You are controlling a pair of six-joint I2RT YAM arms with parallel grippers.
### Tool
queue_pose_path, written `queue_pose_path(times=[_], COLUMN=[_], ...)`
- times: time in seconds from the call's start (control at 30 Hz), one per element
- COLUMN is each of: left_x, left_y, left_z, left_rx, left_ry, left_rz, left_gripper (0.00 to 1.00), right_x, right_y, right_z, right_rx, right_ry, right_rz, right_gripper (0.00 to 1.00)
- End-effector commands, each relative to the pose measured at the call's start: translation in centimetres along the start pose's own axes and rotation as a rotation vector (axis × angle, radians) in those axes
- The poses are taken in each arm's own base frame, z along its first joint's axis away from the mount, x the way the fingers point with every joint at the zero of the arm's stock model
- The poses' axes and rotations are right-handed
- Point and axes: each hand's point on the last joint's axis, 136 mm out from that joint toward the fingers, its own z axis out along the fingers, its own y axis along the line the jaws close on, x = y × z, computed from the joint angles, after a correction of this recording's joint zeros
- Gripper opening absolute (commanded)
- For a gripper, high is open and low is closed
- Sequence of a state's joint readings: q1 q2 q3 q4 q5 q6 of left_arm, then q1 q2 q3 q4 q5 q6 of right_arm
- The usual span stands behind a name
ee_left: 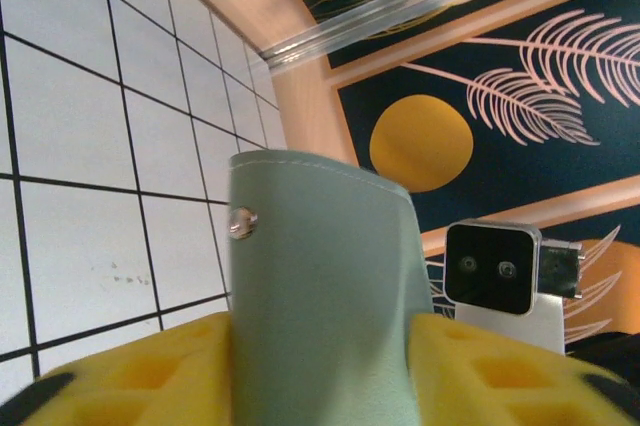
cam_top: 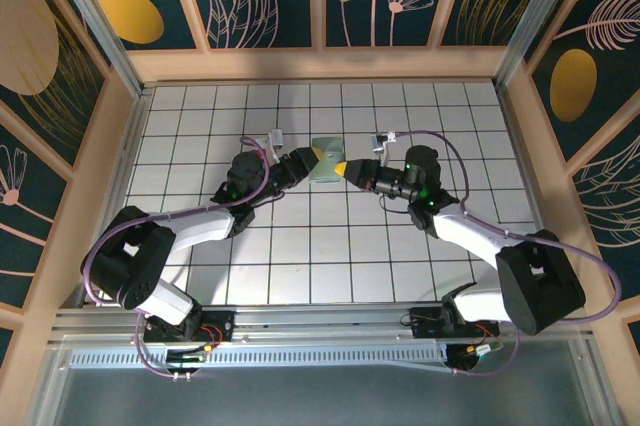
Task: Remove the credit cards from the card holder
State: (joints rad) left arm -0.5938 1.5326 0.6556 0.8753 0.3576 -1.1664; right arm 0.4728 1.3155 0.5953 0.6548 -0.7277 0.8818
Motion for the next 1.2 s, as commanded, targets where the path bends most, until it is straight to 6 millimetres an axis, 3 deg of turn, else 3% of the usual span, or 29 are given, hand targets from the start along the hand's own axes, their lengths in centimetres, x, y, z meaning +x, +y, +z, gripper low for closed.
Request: queue_pose_path(times=[0.0, 0.33, 0.5, 0.63, 0.83, 1.17], left_x=[-0.8, -0.8, -1.7, -2.4, -2.6, -2.2], left_y=[-2.0, -1.5, 0.0, 0.3, -0.9, -0.9], left_z=[-0.3, -0.5, -1.2, -1.6, -1.9, -1.1], left_rx=[0.055, 0.01, -0.107, -0.182, -0.211, -0.222], left_ry=[-0.02, -0.019, -0.059, -0.085, -0.122, -0.151], left_rz=[0.034, 0.091, 0.216, 0.341, 0.502, 0.566], left_gripper=[0.35, 0.08, 0.04, 0.02, 0.01, 0.0], right_x=[-0.2, -0.1, -1.1, -2.3, -3.5, -2.7], right_y=[-0.2, -2.7, -5.9, -7.2, -5.9, -3.3], right_z=[0.1, 0.1, -1.2, -2.7, -2.5, 1.2], right_rx=[-0.009, 0.118, 0.369, 0.519, 0.525, 0.444], right_ry=[-0.011, -0.004, -0.048, -0.103, -0.148, -0.074], right_rz=[-0.014, 0.005, -0.007, -0.02, -0.027, -0.046], right_gripper=[0.0, 0.0, 0.23, 0.31, 0.35, 0.33])
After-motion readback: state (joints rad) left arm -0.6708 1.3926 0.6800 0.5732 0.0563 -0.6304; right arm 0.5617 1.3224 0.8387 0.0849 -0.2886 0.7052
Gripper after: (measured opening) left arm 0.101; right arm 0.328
